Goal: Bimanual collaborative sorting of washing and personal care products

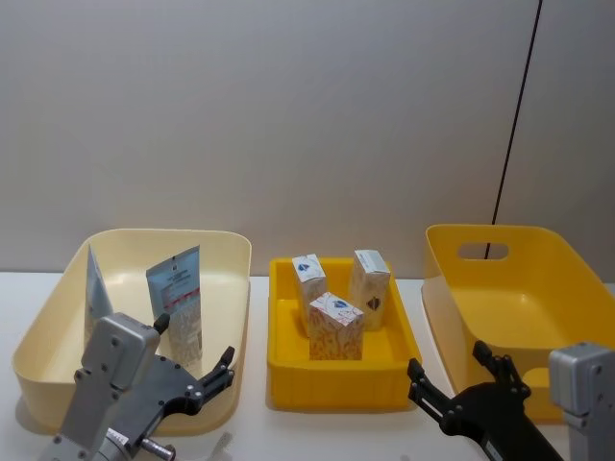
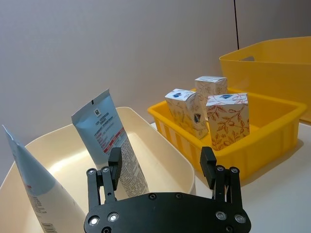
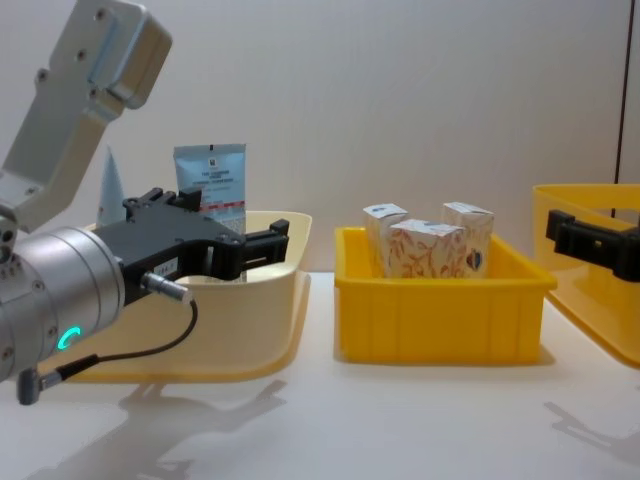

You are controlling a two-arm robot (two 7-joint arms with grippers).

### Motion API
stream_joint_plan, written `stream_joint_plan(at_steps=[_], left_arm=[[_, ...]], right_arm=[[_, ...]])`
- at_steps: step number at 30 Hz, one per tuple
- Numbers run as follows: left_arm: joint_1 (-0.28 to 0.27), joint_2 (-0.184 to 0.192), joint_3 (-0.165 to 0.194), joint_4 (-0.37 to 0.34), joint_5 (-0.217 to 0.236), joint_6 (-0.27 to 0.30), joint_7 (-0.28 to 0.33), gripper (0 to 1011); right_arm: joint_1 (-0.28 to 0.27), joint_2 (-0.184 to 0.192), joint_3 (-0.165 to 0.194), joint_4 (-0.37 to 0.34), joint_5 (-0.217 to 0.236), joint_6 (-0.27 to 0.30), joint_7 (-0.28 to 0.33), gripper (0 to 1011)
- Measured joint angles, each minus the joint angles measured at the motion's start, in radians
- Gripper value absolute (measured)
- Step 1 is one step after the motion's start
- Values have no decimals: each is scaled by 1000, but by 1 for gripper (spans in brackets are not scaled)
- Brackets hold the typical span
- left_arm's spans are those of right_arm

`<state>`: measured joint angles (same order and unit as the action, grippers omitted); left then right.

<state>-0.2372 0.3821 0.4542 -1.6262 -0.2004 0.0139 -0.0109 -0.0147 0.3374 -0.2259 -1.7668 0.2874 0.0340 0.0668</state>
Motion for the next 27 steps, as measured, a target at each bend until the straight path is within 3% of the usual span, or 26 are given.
stream_joint_plan(at_steps=[27], left_arm=[[0,0,0,0,0,0,0,1003]], right_arm=[[0,0,0,0,0,0,0,1001]])
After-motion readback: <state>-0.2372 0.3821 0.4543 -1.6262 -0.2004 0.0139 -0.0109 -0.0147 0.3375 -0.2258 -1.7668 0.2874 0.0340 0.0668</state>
